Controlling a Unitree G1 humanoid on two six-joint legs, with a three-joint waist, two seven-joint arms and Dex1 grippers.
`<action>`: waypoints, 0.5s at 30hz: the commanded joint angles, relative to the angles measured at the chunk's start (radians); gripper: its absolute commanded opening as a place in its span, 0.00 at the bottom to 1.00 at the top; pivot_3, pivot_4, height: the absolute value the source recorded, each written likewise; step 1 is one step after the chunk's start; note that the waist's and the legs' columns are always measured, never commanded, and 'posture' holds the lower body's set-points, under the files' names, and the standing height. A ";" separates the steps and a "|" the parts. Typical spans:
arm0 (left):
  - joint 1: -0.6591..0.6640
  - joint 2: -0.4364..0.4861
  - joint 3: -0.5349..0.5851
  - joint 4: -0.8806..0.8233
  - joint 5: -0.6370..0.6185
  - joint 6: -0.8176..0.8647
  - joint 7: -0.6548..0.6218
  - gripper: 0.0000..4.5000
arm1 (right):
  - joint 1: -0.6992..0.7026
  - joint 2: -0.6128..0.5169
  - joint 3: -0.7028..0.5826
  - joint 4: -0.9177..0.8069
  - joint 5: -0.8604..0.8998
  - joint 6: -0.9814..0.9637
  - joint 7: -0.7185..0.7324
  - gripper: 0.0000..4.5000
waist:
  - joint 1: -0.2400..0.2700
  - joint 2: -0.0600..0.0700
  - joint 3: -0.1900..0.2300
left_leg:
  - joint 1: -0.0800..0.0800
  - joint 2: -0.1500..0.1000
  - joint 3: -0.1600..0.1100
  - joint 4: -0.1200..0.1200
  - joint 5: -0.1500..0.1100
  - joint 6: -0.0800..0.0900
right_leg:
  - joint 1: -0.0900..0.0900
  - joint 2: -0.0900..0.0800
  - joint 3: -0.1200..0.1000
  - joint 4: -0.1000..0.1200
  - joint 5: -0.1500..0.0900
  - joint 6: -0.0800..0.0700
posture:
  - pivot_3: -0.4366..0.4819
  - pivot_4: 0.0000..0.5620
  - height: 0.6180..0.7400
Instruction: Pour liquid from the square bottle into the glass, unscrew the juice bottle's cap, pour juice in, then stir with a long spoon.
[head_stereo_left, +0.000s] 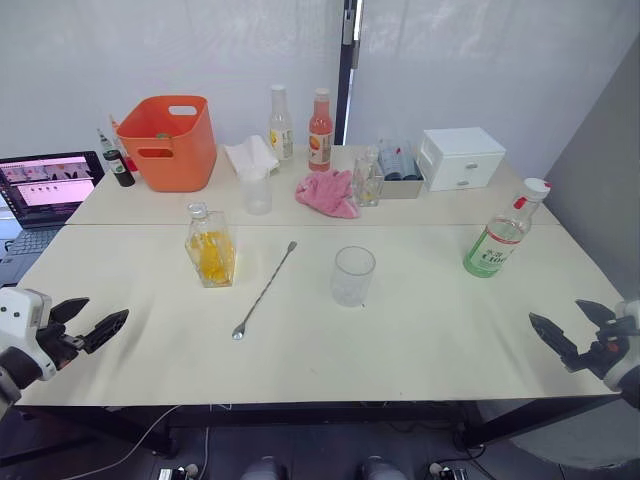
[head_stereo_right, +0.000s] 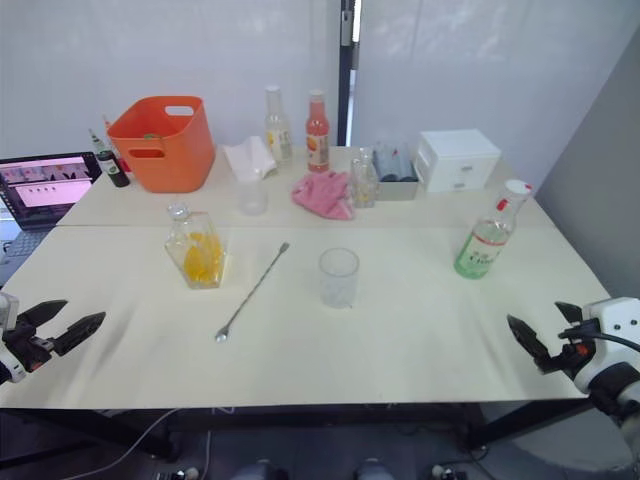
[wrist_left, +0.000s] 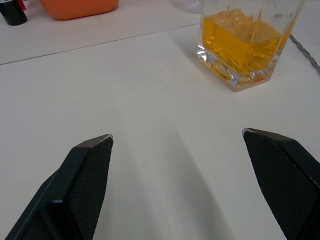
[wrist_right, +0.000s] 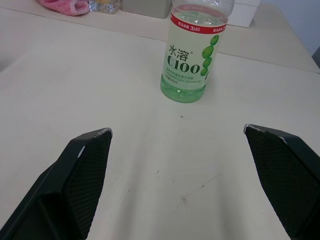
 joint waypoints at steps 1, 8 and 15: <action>0.005 0.005 0.016 -0.050 -0.007 0.008 0.009 0.97 | -0.013 0.007 -0.014 -0.037 0.028 -0.011 -0.007 0.99 | 0.000 0.000 0.000 | 0.000 0.000 0.000 0.000 0.000 0.000 | 0.000 0.000 0.000 0.000 0.000 0.000 | 0.48 0.27 0.79; 0.100 -0.199 0.054 -0.332 -0.147 0.147 0.188 0.97 | -0.157 -0.022 0.072 -0.116 0.196 0.109 0.044 0.99 | -0.009 0.000 0.000 | 0.000 0.002 -0.001 0.000 0.000 0.000 | 0.000 0.000 0.001 0.001 0.000 0.000 | 0.48 0.27 0.79; 0.129 -0.413 -0.076 -0.598 -0.102 0.210 0.470 0.99 | -0.283 -0.128 0.170 -0.153 0.395 0.267 0.194 1.00 | 0.005 -0.002 0.000 | 0.000 -0.001 -0.003 0.001 0.000 0.000 | 0.002 -0.001 0.001 0.000 0.001 0.002 | 0.48 0.27 0.79</action>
